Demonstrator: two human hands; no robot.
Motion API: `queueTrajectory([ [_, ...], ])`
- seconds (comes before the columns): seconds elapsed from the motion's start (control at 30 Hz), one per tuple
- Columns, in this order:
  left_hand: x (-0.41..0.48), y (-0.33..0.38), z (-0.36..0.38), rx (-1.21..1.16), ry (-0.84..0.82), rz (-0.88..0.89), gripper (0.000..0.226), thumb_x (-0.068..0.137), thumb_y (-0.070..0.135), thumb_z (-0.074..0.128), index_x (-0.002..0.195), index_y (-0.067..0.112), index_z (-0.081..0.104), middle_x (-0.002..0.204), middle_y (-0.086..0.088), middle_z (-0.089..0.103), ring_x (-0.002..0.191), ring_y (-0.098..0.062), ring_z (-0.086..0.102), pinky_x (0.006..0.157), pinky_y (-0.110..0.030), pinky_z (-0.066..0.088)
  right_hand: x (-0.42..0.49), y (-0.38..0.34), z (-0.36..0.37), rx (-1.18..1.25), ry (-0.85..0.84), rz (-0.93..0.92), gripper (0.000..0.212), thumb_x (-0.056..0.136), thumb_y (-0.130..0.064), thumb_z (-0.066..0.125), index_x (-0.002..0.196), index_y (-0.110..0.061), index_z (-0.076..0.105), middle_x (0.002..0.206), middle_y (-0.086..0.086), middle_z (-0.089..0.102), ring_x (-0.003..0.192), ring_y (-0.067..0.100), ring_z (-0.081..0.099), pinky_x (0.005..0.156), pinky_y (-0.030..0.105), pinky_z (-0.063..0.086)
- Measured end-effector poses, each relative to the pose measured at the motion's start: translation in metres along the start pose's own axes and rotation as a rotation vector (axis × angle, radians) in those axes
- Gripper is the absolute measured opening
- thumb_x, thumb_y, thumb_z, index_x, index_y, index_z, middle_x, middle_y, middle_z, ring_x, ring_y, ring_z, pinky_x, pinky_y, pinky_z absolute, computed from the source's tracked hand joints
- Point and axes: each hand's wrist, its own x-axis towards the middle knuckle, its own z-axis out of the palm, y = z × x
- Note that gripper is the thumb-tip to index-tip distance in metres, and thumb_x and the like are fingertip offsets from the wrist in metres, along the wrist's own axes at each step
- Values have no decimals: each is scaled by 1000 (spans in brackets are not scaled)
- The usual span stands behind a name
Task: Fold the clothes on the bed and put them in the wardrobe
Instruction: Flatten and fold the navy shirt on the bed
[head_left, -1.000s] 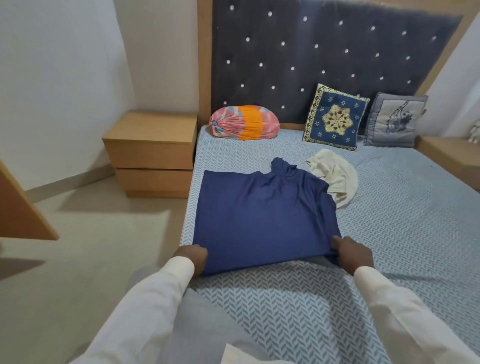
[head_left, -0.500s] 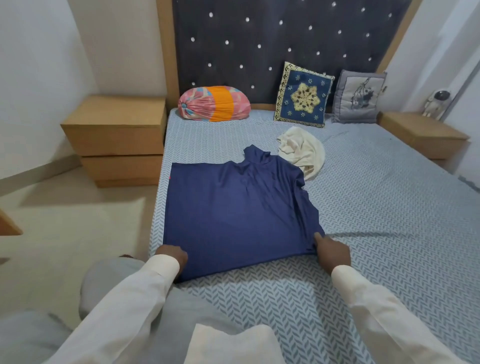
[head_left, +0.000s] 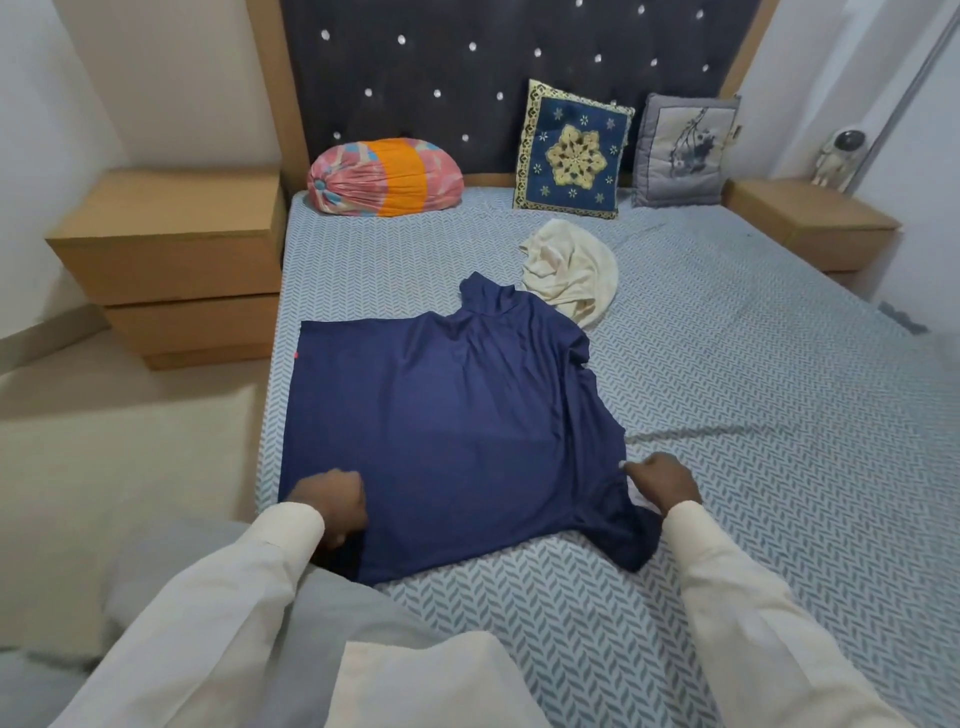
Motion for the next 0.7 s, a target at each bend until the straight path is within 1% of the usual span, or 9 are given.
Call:
queueTrajectory([
  [0.07,15,8,0,-94,169,57,24,87,35,53,107,25,61,114,-2,64,100,-24,63,83,-33,50,17,13,12,-3,53,16,42,84,-46,64,77,-5,59,87,21,64,94,37,65,72,33,40],
  [0.17,40,31,-2,-182,252,176,44,90,39,56,132,29,48,133,0,51,121,-23,51,91,-37,46,31,8,33,122,44,15,38,92,-37,60,70,-6,54,91,25,65,93,37,63,73,35,39],
  [0.27,59,50,-9,-249,210,175,76,88,44,62,152,32,22,158,-4,18,144,-28,22,105,-45,40,39,-13,35,334,72,48,36,96,-33,54,81,-1,62,96,24,66,97,36,63,82,37,44],
  [0.37,74,55,-5,-216,70,111,101,83,54,66,155,37,-2,163,-3,-8,150,-32,1,113,-53,30,45,-33,28,449,73,115,42,93,-41,59,75,-3,61,85,18,64,88,30,61,80,36,44],
  [0.43,81,54,0,-121,41,84,108,79,61,66,153,38,-9,163,-4,-5,149,-33,4,110,-58,32,48,-43,18,472,78,118,36,90,-37,64,80,-2,66,85,16,64,91,30,63,79,34,43],
  [0.5,86,53,0,-90,37,69,114,74,65,67,153,38,-12,161,-4,2,146,-33,10,105,-60,37,53,-44,8,463,130,162,31,90,-28,62,99,0,70,105,21,68,107,35,62,87,33,43],
  [0.57,92,52,-4,-96,22,64,120,69,65,72,153,38,-10,158,-4,8,143,-33,14,101,-60,40,57,-33,-3,458,216,268,38,93,-26,54,116,2,66,125,24,62,117,40,57,96,36,42],
  [0.63,94,53,-8,-78,10,59,121,66,64,74,153,38,-6,155,-3,9,142,-34,14,99,-61,42,54,-15,-10,423,234,333,47,94,-32,51,125,1,62,132,25,57,121,41,54,100,38,40],
  [0.7,96,55,-9,-72,1,53,119,66,63,74,153,38,-2,154,-2,8,142,-34,12,99,-63,41,55,1,-10,377,161,324,57,91,-44,56,126,2,61,132,24,58,121,39,55,99,37,41],
])
